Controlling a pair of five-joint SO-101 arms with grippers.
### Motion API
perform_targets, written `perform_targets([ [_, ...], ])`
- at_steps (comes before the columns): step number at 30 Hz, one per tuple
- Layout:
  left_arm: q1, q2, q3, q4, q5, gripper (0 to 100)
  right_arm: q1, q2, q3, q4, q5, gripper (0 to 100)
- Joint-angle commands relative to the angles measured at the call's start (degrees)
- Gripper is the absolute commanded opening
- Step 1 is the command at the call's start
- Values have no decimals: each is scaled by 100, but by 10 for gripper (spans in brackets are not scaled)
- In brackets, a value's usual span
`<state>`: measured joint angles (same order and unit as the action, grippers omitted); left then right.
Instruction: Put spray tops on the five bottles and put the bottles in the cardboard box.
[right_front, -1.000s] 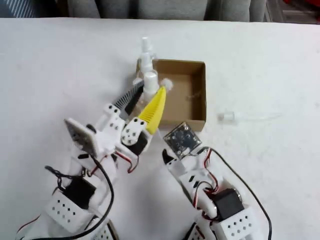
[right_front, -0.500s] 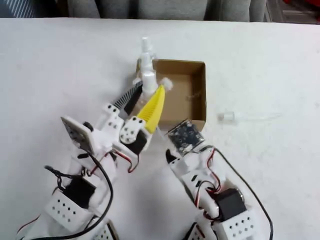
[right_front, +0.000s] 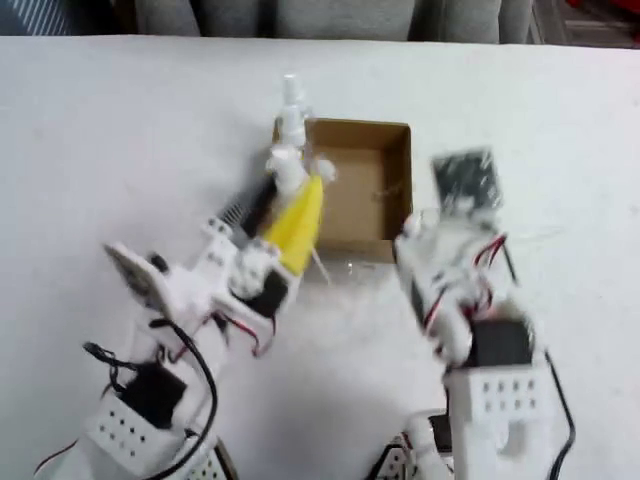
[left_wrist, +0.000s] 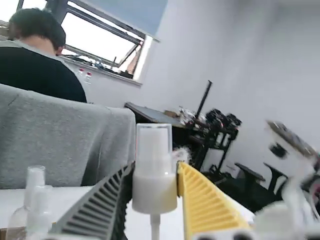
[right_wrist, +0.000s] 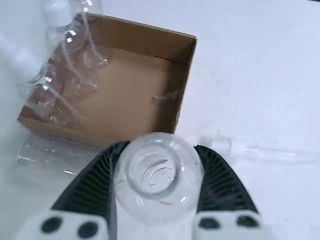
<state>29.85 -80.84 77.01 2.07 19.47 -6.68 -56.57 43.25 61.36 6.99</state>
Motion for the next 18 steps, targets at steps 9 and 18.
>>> perform_targets([
  [9,1965,-1420,642,1363,-1178,21,4,2088,-3244,1297,-141,16],
  [18,1991,-1068,809,1319,-1240,21,-576,3064,-5758,3090,-97,16],
])
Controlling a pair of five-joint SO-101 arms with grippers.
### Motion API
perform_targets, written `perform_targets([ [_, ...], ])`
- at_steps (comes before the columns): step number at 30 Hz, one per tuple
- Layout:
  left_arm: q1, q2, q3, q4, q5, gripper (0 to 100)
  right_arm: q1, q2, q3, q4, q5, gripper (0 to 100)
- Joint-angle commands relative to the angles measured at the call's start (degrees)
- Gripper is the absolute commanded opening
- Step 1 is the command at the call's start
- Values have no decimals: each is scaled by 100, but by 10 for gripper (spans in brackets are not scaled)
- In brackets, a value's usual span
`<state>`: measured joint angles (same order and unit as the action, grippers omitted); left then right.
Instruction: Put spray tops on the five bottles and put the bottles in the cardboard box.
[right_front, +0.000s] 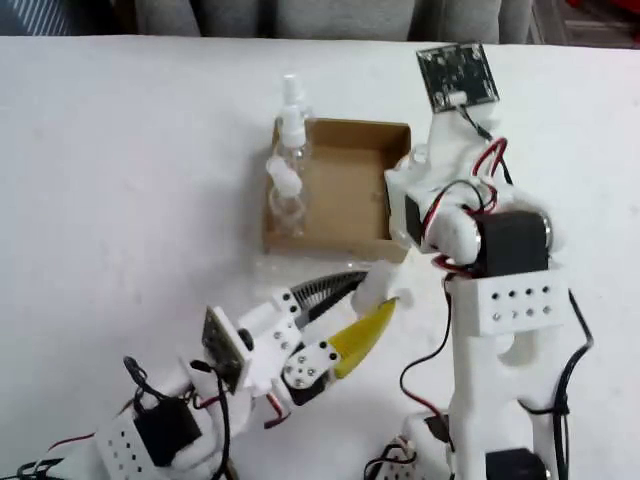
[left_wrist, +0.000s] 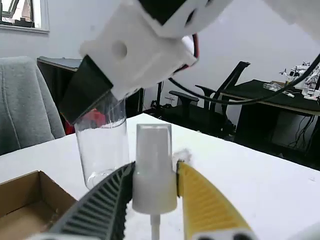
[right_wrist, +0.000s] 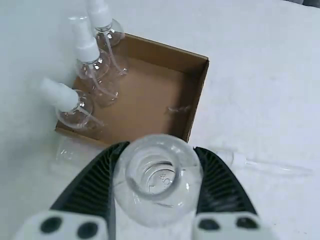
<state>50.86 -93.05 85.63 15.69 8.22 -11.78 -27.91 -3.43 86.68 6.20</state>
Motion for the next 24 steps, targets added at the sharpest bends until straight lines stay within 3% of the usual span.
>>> perform_targets([
  [1,-251,215,-53,-53,-237,21,-40,321,-1451,787,-9,16],
  [4,-734,435,-53,-484,-475,21,154,690,-2382,1297,237,15],
  [9,-1429,1253,-88,-1679,-97,21,462,804,-2198,1279,492,15],
  [18,-1692,4101,-774,-3209,-9,21,514,611,-1635,1297,756,15],
  [24,-1692,5604,-1064,-4448,-9,21,163,-127,-800,1297,765,15],
])
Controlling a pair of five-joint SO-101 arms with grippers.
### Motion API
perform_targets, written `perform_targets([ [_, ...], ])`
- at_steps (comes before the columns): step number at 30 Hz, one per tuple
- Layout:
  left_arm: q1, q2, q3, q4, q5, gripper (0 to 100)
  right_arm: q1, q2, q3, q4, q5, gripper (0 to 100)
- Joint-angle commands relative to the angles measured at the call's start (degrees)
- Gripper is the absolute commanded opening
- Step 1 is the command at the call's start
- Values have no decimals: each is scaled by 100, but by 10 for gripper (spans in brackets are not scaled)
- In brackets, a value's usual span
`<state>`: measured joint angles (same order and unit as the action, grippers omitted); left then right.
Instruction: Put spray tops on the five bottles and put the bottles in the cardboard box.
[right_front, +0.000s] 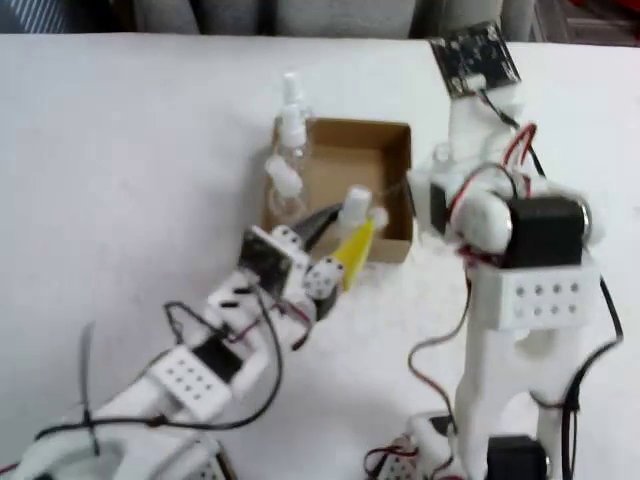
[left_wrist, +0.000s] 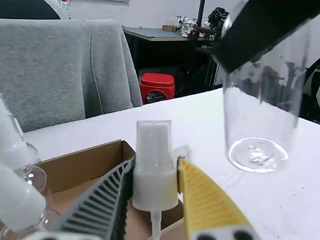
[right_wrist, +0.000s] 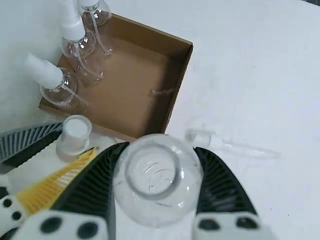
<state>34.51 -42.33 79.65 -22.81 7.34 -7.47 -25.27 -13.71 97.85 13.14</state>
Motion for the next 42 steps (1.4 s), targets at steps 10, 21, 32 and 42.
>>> perform_targets([
  [10,13,1314,-686,-1064,79,21,-857,-567,1081,127,-123,16],
  [21,462,1305,-519,-1073,70,21,-1270,-567,1090,-145,-510,16],
  [32,822,180,70,-1037,79,21,-1270,-567,1134,-462,-686,16],
  [42,523,-286,35,-545,79,21,-1226,-585,1134,-418,-651,16],
])
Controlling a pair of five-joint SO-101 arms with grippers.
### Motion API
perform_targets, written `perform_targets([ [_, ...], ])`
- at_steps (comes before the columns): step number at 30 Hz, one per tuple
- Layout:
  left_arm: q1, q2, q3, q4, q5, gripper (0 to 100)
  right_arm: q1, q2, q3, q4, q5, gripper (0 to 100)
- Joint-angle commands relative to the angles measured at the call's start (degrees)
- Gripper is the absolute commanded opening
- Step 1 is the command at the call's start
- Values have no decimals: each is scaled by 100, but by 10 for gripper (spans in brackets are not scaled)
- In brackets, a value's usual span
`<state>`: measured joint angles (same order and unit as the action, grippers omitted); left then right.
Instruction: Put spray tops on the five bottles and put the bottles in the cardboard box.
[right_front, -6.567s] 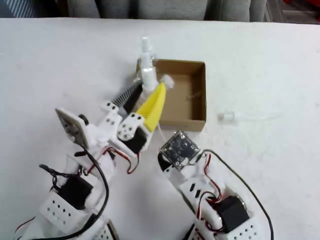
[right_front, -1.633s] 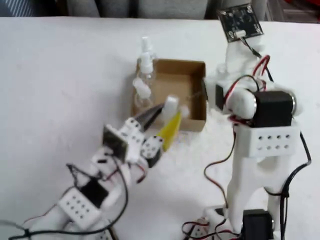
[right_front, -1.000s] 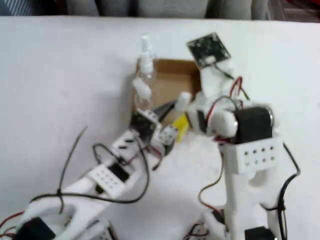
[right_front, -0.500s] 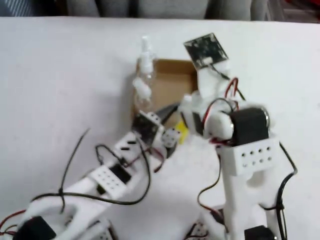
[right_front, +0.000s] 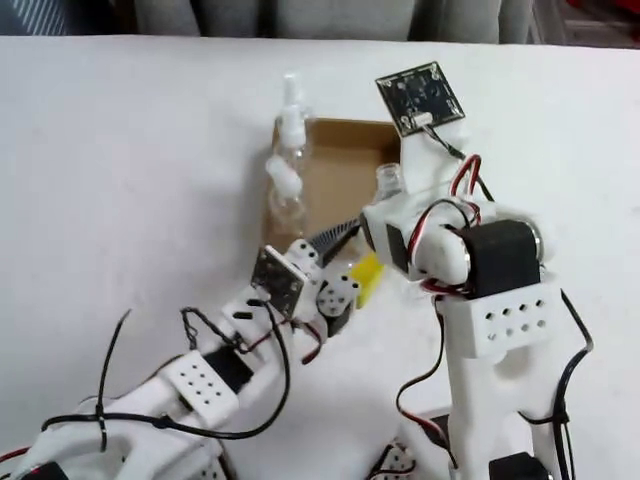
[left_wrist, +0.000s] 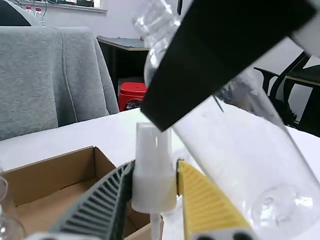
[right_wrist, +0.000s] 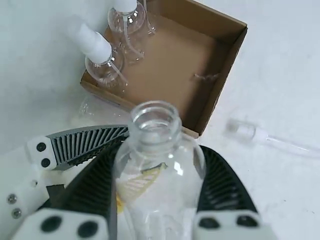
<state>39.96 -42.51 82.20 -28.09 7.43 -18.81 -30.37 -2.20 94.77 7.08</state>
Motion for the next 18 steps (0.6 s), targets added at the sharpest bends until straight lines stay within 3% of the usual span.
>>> perform_targets([
  [1,-180,-268,-237,-18,70,21,-75,-101,9,-57,9,16],
  [6,-831,-268,-545,-18,149,21,136,-119,202,48,185,16],
  [18,-2176,-268,-1248,-9,1802,21,242,-936,1811,-708,396,16],
])
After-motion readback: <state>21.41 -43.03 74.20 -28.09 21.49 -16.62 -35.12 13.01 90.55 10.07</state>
